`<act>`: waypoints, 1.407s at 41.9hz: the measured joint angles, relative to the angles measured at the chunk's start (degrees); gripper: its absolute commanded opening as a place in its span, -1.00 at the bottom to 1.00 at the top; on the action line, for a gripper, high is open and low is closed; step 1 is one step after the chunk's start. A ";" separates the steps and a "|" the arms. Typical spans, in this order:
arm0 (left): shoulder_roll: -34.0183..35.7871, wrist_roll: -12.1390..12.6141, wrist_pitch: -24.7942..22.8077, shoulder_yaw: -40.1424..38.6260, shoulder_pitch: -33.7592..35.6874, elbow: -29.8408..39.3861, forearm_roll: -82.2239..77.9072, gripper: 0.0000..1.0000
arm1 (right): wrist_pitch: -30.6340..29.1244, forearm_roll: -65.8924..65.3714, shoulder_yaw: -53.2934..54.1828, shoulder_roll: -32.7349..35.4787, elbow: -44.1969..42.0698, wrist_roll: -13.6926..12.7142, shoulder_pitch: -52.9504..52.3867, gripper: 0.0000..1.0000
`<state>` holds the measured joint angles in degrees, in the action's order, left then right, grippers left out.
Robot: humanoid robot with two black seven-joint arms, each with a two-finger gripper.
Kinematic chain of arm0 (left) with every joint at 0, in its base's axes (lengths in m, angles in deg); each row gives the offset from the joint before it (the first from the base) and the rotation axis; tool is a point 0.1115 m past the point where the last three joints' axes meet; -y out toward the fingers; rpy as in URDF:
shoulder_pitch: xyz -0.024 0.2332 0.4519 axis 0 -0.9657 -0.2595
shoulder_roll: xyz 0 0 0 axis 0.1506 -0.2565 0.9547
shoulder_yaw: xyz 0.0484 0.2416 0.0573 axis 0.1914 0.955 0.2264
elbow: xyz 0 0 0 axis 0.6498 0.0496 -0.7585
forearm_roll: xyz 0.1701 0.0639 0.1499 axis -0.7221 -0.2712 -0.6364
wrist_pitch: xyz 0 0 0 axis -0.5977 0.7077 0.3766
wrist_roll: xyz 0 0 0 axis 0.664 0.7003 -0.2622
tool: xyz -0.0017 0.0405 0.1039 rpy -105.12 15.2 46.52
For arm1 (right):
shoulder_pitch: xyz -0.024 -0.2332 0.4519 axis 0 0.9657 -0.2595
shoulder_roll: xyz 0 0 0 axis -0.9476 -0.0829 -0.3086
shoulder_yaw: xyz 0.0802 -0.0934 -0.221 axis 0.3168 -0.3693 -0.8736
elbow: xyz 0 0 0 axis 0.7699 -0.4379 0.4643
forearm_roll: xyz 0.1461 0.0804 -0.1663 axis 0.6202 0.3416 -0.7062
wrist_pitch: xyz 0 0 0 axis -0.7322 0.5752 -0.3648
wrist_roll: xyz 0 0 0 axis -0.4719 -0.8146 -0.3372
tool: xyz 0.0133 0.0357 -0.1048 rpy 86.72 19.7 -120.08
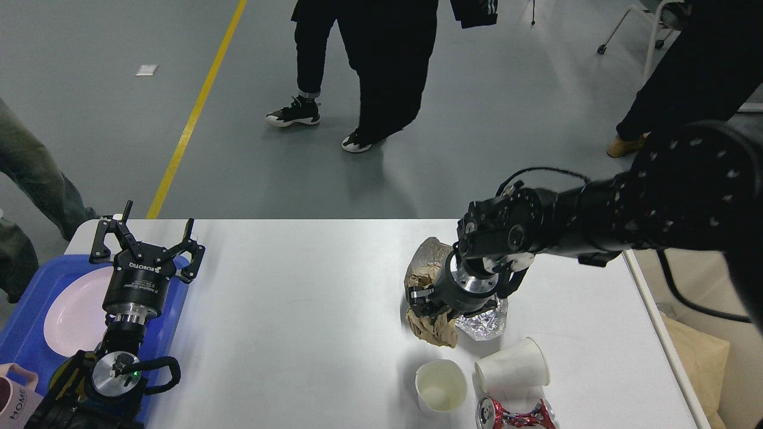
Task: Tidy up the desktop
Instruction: 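Lower the right gripper onto the paper scraps and grasp them, then carry the paper scraps to the white bin and release them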
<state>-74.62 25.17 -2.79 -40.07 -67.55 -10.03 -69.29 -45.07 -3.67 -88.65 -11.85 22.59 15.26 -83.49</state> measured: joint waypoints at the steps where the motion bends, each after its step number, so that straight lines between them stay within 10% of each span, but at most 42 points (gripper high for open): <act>1: 0.00 0.00 0.00 0.00 0.00 0.00 0.00 0.94 | -1.36 0.01 -0.31 0.63 1.07 0.01 -1.75 -1.00; 14: 0.00 0.00 0.00 0.00 0.00 0.00 0.00 0.94 | -11.55 -0.31 -6.45 9.55 13.05 0.88 -20.14 -1.00; 27: 0.00 0.00 0.00 0.00 -0.06 0.00 0.02 0.94 | -11.78 -0.36 -14.86 12.01 19.70 7.73 -27.12 -1.00; 38: 0.00 0.00 0.00 0.00 -0.05 0.00 0.03 0.94 | -10.57 0.10 -18.72 14.02 18.85 8.44 -26.64 -1.00; 59: 0.00 0.00 0.00 0.00 -0.09 0.01 0.03 0.94 | -7.28 -6.56 -21.15 38.61 -12.01 8.67 6.99 -1.00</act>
<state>-74.62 25.17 -2.80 -40.07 -67.64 -10.02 -69.26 -52.35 -10.22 -109.80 26.76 10.58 23.93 -76.50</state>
